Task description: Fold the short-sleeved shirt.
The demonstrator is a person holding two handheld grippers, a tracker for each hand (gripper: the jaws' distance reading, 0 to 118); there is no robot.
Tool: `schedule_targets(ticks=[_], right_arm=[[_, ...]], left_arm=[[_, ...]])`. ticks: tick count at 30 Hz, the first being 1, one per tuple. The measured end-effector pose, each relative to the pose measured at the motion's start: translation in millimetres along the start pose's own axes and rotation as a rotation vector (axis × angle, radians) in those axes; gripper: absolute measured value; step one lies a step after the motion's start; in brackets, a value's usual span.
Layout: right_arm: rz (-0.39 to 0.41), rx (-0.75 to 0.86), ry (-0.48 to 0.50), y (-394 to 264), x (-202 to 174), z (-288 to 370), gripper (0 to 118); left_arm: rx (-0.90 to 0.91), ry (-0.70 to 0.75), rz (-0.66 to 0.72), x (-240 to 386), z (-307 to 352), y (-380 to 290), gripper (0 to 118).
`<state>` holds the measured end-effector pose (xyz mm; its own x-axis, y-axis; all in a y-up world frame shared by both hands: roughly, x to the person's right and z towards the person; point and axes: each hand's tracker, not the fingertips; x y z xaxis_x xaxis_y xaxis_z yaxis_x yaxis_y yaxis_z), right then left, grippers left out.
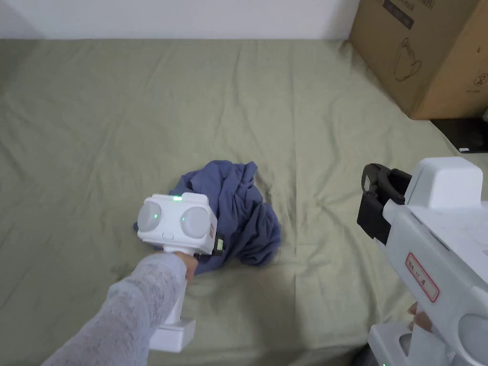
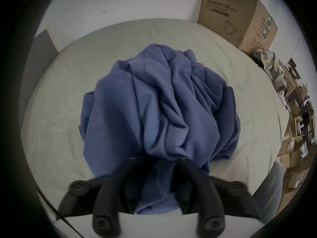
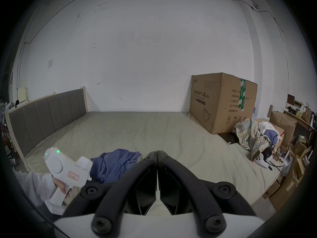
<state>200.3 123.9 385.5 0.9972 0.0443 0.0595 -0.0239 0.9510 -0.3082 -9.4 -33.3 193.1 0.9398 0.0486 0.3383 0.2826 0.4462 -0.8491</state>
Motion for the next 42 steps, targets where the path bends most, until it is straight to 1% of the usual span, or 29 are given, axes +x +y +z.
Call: schedule_targets(ticks=[1,2,4,5,7,8,10,13,15,17,19,20,21,22,23,24,25,26,29,34,37,38,39,40,41,42], right_arm=[[0.002,-0.003,0.001,0.2,-0.7,-1.4,0],[0.005,-0.006,0.003,0.4,-1.6,-3.1,0],[0.016,-0.006,0.013,1.0,-5.4,-5.9,0],[0.019,-0.006,0.019,1.5,-6.9,-7.2,0],[0.025,0.003,0.03,2.4,-11.5,-10.0,0],[0.028,0.008,0.036,3.1,-14.4,-10.6,0],[0.032,0.024,0.047,5.1,-20.3,-13.6,0],[0.043,0.075,0.055,8.0,-30.5,-16.2,0],[0.05,0.096,0.058,9.8,-36.7,-18.6,0],[0.046,0.11,0.065,12.1,-43.6,-18.7,0],[0.039,0.118,0.065,12.2,-49.2,-19.6,0],[0.036,0.12,0.069,11.3,-49.9,-19.7,0],[0.031,0.123,0.073,9.9,-51.3,-19.4,0],[0.029,0.123,0.074,8.5,-52.9,-19.0,0],[0.028,0.121,0.076,7.3,-54.1,-18.6,0],[0.028,0.116,0.078,6.3,-55.4,-17.4,0],[0.027,0.112,0.08,4.5,-56.3,-16.6,0],[0.027,0.107,0.082,2.5,-57.0,-16.2,0],[0.026,0.087,0.085,-2.2,-58.0,-15.4,0],[0.024,0.07,0.092,-6.2,-56.8,-15.9,0],[0.031,0.065,0.094,-6.5,-55.2,-17.4,0],[0.033,0.064,0.095,-6.3,-54.7,-17.7,0],[0.034,0.063,0.096,-6.0,-54.2,-17.9,0],[0.035,0.061,0.096,-6.2,-52.9,-19.4,0],[0.033,0.062,0.097,-6.5,-52.2,-19.8,0],[0.025,0.062,0.101,-7.0,-50.8,-20.7,0]], left_arm=[[0.059,-0.018,0.018,-6.2,3.2,0.4,49],[0.094,-0.033,0.038,-11.7,11.1,2.3,68],[0.157,-0.13,0.131,-28.0,34.1,9.4,100],[0.191,-0.16,0.171,-34.7,45.2,13.5,114],[0.349,-0.186,0.22,-50.9,80.3,17.9,116],[0.443,-0.163,0.218,-57.6,98.2,18.0,116],[0.646,-0.069,0.194,-65.9,134.7,12.0,116],[0.858,0.121,0.149,-76.4,172.2,-6.4,116],[0.887,0.228,0.123,-81.3,187.2,-18.5,116],[0.896,0.289,0.102,-85.1,195.0,-31.7,116],[0.899,0.309,0.105,-86.5,198.8,-47.4,112],[0.896,0.309,0.101,-86.0,198.6,-54.0,105],[0.889,0.328,0.086,-87.0,195.8,-61.0,95],[0.876,0.351,0.057,-85.9,192.3,-67.4,78],[0.856,0.375,0.036,-84.3,189.6,-72.4,48],[0.845,0.379,0.035,-83.2,186.9,-77.7,24],[0.844,0.36,0.05,-83.7,184.7,-82.3,5],[0.837,0.35,0.075,-84.1,183.7,-87.3,0],[0.806,0.266,0.109,-85.8,183.3,-94.8,0],[0.759,0.246,0.15,-91.1,177.8,-95.4,0],[0.7,0.227,0.177,-98.5,171.5,-83.0,0],[0.653,0.216,0.185,-102.8,167.5,-75.2,8],[0.603,0.196,0.19,-107.4,163.3,-65.7,20],[0.532,0.172,0.201,-114.2,155.8,-52.6,37],[0.493,0.156,0.211,-114.7,151.7,-44.5,61],[0.451,0.144,0.223,-119.4,142.3,-33.7,76]])
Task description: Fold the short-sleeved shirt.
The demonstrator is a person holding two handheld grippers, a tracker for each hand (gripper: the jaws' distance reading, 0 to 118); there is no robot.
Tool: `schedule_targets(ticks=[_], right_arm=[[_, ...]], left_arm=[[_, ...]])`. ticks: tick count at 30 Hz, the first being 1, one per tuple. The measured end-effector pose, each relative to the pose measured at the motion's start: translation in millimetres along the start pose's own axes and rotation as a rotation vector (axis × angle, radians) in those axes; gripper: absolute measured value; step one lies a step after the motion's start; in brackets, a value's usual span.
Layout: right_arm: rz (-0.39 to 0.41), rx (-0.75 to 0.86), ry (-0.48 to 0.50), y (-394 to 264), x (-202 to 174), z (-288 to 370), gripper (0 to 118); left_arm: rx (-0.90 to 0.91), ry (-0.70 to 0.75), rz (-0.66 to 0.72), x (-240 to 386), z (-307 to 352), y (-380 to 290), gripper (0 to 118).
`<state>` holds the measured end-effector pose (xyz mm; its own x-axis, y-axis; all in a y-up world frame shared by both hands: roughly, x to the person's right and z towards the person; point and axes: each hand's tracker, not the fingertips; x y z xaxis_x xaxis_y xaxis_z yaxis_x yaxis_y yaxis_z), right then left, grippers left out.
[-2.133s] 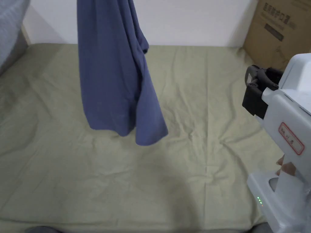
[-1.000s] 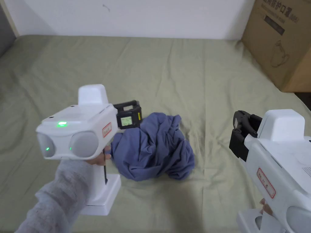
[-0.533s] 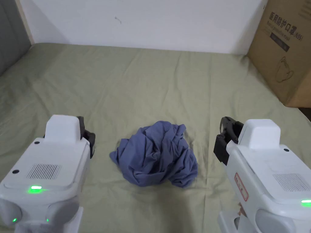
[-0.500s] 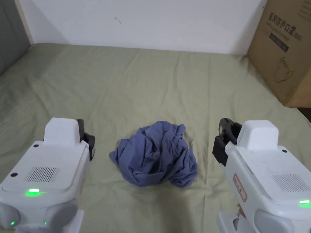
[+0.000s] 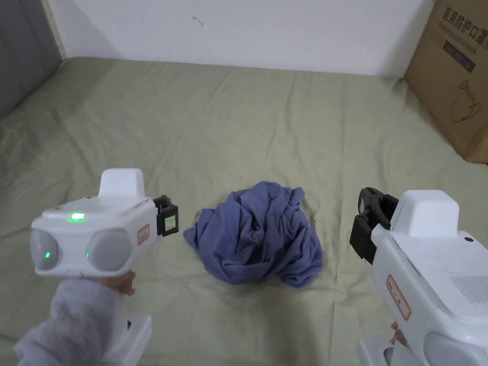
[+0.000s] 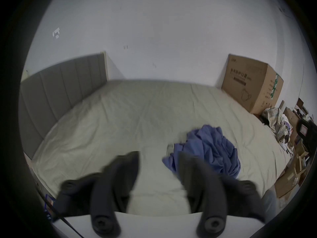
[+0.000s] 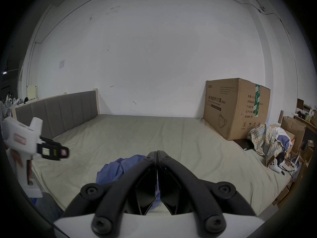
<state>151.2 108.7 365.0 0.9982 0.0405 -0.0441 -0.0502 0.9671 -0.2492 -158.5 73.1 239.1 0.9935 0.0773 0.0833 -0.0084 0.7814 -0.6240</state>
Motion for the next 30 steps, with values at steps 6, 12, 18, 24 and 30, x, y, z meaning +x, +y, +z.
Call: schedule_targets(ticks=[6,12,18,24,30], right_arm=[[0.012,-0.016,0.004,-1.3,6.8,-9.1,0],[0.008,-0.042,-0.018,-2.2,17.0,-19.3,0],[0.004,-0.088,-0.05,-10.0,34.2,-34.4,0],[-0.006,-0.117,-0.061,-16.1,42.2,-42.1,0],[-0.008,-0.12,-0.067,-18.9,38.5,-48.7,0]], left_arm=[[-0.217,0.027,-0.013,7.4,-87.7,21.4,113],[-0.434,0.079,-0.046,22.4,-164.0,25.0,113],[-0.555,0.108,-0.095,35.8,-203.0,8.1,95],[-0.564,0.027,-0.049,56.8,-197.4,3.3,10],[-0.562,0.074,-0.044,64.4,-190.0,10.6,0]])
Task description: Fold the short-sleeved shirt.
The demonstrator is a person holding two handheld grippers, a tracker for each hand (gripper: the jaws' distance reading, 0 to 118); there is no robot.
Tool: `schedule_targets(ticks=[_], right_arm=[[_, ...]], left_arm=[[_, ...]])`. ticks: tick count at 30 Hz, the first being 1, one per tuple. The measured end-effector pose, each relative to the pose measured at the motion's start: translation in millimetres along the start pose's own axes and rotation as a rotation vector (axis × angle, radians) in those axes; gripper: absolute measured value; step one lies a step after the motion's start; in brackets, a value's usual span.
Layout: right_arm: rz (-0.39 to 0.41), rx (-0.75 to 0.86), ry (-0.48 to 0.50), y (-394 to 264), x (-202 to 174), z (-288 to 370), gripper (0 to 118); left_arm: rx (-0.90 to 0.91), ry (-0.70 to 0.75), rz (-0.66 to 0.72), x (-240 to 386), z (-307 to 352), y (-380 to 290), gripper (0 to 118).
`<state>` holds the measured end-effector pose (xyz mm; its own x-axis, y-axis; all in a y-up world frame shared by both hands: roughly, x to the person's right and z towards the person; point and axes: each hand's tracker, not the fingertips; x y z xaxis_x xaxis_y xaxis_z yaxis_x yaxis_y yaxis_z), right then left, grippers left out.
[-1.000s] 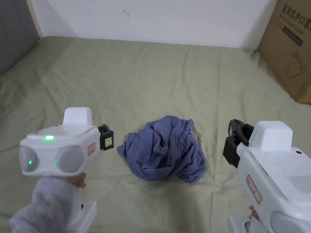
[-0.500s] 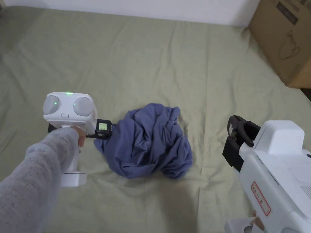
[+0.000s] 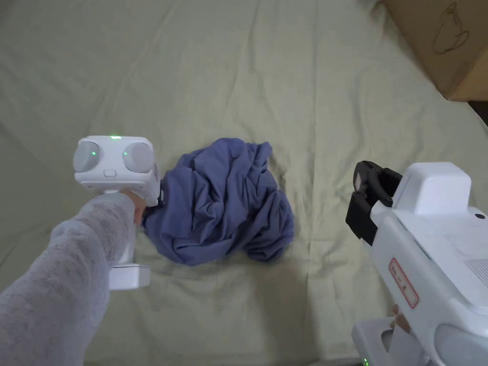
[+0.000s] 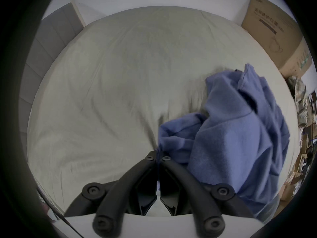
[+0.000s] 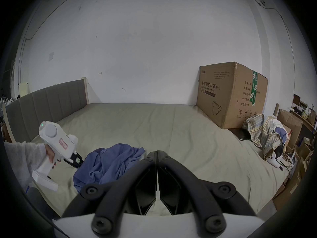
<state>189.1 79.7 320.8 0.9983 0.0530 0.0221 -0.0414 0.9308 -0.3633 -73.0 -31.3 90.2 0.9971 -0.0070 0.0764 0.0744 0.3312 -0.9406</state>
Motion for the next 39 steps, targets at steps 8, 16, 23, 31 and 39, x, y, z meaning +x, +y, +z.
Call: schedule_targets(ticks=[8,16,23,31,39], right_arm=[[0.084,-0.12,0.068,14.7,9.3,-37.0,0],[0.015,-0.46,0.176,48.7,23.1,-146.2,112],[0.01,-0.621,0.094,54.6,-11.5,-274.9,112],[-0.16,-0.812,0.042,23.9,-32.9,-354.0,20],[-0.32,-0.766,0.076,43.1,-3.2,-318.8,2]], left_arm=[[0.235,-0.226,0.179,-51.6,62.9,-12.4,0],[0.308,-0.266,0.214,-82.8,79.2,-53.2,0],[0.28,-0.24,0.213,-89.5,63.6,-76.7,0],[0.239,-0.238,0.233,-94.1,48.2,-68.0,0],[0.234,-0.238,0.234,-92.9,49.6,-51.1,0]])
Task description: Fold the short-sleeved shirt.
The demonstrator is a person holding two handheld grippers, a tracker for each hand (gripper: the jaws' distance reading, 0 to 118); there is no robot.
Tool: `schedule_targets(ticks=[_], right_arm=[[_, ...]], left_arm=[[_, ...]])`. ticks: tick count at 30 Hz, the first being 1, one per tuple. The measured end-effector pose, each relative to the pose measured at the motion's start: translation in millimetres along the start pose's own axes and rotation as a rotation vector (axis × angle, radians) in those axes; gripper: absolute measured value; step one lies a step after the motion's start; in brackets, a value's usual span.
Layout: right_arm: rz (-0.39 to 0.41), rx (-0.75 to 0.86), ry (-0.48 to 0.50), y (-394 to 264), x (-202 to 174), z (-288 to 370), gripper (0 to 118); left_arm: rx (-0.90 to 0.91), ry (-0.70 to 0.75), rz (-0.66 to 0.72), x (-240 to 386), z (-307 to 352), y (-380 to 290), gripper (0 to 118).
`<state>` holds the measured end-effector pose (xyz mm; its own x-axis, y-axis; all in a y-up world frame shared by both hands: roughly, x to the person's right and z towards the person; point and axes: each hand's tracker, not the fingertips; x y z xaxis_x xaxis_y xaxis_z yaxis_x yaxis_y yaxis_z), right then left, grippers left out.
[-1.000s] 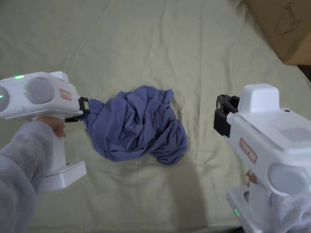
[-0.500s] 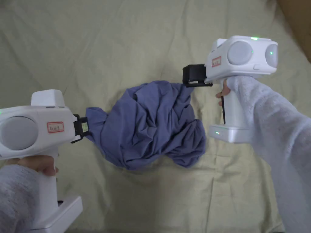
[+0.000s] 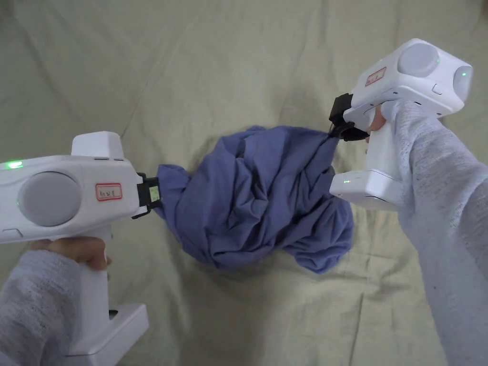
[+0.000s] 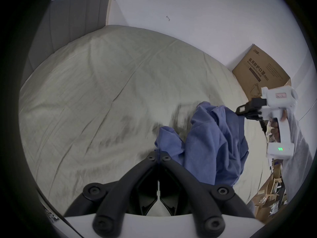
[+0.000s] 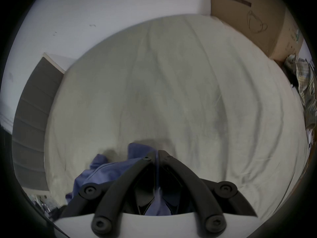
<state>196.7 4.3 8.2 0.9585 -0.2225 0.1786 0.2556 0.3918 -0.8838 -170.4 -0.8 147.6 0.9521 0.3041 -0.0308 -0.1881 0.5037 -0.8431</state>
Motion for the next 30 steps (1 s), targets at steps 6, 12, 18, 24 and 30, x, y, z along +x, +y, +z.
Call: schedule_targets(ticks=[6,12,18,24,30], right_arm=[[0.06,0.182,0.08,-8.8,28.5,128.2,2],[0.062,0.415,0.067,-29.2,65.6,280.1,2],[0.069,0.6,-0.005,-51.2,89.6,399.4,2],[0.025,0.72,-0.01,-55.0,103.5,465.9,2],[0.02,0.782,-0.09,-22.9,105.5,487.1,2]], left_arm=[[0.077,-0.042,0.023,15.6,41.1,20.7,0],[0.265,-0.094,0.005,32.9,119.3,54.2,0],[0.446,-0.119,-0.027,49.5,205.0,93.5,0],[0.582,-0.151,-0.051,61.0,272.7,135.3,0],[0.705,-0.025,-0.131,74.5,307.8,184.0,0]])
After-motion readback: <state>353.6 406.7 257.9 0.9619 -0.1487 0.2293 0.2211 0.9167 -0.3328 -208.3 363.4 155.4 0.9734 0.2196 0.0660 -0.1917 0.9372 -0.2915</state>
